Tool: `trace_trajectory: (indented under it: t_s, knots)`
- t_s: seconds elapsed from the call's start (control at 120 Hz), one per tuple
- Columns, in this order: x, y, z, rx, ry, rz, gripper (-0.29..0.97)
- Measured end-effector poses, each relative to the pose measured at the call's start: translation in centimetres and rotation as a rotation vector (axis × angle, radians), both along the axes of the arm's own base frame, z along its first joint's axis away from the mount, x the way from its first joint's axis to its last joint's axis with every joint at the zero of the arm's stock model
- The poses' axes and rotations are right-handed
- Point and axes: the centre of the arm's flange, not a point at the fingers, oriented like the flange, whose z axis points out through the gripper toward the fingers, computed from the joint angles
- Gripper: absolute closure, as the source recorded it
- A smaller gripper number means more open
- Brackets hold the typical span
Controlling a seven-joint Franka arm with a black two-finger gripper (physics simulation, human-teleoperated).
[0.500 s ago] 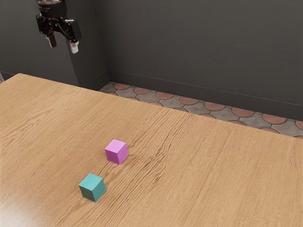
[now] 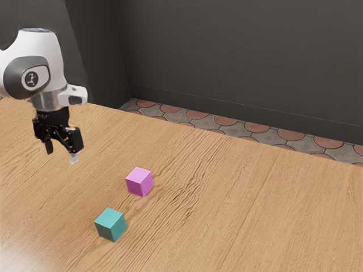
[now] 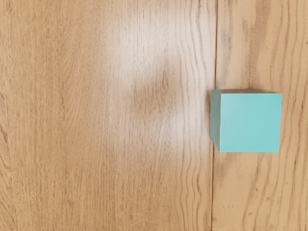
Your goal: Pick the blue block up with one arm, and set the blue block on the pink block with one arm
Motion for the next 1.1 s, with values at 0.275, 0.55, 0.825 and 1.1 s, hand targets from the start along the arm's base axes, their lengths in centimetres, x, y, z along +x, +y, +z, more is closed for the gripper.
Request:
trace_trajectory:
  t_s: [0.275,0.55,0.825,1.1]
  knots:
    - [-0.3,-2.8,-10.8,0.018,-0.092,-0.028,0.0]
    - [-0.2,-4.5,-14.7,-0.005,-0.111,-0.011,0.0]
    - [-0.8,-6.7,-16.9,-0.018,-0.093,-0.019,0.0]
    - [-0.2,-6.8,-19.4,-0.042,-0.09,0.031,0.0]
